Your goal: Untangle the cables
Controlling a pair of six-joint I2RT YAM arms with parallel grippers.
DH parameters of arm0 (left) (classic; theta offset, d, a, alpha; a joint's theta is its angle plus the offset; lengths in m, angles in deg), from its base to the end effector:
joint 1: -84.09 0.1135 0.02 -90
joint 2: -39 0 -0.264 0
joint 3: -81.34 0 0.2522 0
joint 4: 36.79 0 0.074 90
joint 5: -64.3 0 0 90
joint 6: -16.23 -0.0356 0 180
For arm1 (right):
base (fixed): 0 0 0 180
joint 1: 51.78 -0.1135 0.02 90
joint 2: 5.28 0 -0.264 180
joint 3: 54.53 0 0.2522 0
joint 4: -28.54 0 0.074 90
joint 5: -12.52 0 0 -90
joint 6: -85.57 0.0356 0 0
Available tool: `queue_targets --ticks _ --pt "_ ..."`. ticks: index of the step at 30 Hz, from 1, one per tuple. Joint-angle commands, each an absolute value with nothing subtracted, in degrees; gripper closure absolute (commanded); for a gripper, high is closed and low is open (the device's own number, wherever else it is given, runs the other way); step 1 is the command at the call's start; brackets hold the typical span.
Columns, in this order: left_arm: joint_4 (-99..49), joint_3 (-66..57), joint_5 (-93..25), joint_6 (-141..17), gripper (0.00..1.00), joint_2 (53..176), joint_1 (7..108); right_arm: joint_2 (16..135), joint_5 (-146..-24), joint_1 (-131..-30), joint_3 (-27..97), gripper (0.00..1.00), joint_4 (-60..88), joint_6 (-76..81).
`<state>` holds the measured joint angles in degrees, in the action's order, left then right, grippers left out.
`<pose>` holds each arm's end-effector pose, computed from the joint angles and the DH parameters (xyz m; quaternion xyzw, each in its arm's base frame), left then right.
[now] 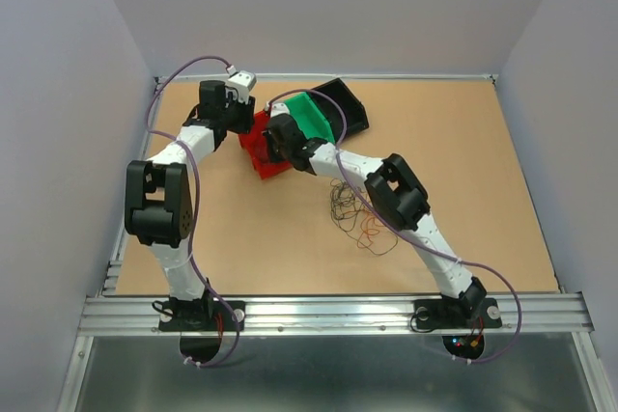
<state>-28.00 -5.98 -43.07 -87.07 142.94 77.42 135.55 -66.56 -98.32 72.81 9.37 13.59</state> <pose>0.4187 -0.0597 0.2513 0.2243 0.8090 -0.0969 0.5346 0.3912 0.4030 0.1626 -0.1709 0.8577 0.1845 0.4484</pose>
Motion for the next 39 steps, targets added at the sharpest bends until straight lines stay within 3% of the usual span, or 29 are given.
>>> queue_targets --ticks 1,9,12,23,27,28,30,31,34,39 --pt "-32.1 -7.1 -42.5 -85.4 0.55 141.8 78.0 138.9 -65.9 -98.5 80.0 0.99 -2.4 13.4" --pt "-35.2 -4.9 -45.3 -82.1 0.54 139.8 82.0 134.7 -69.3 -98.6 76.3 1.00 -10.9 10.9" --pt "-35.7 -4.3 -45.7 -82.1 0.54 139.4 82.0 132.3 -68.6 -98.9 74.6 0.85 -10.7 10.3" --pt "-41.5 2.0 -42.9 -82.1 0.47 131.6 82.0 129.2 -67.0 -98.9 84.0 0.64 -10.4 7.2" --pt "-43.2 4.6 -42.8 -81.9 0.44 127.2 82.0 126.1 -66.6 -99.1 81.8 0.49 -10.4 7.1" --pt "-43.2 5.1 -43.0 -81.9 0.44 126.6 82.0 125.0 -66.6 -99.1 80.6 0.40 -10.2 6.8" --pt "-43.2 5.5 -43.5 -81.8 0.44 125.0 82.0 123.7 -66.2 -99.5 79.4 0.33 -10.2 6.7" --pt "-43.3 6.2 -43.6 -81.9 0.44 124.4 82.0 123.1 -66.3 -99.6 78.2 0.22 -10.1 6.6" --pt "-44.6 8.2 -44.9 -82.3 0.42 122.1 81.8 120.1 -66.5 -100.0 74.7 0.09 -9.0 6.5" --pt "-49.7 14.7 -48.4 -84.3 0.26 117.2 78.9 108.7 -63.7 -100.4 60.7 0.04 -2.2 7.5"
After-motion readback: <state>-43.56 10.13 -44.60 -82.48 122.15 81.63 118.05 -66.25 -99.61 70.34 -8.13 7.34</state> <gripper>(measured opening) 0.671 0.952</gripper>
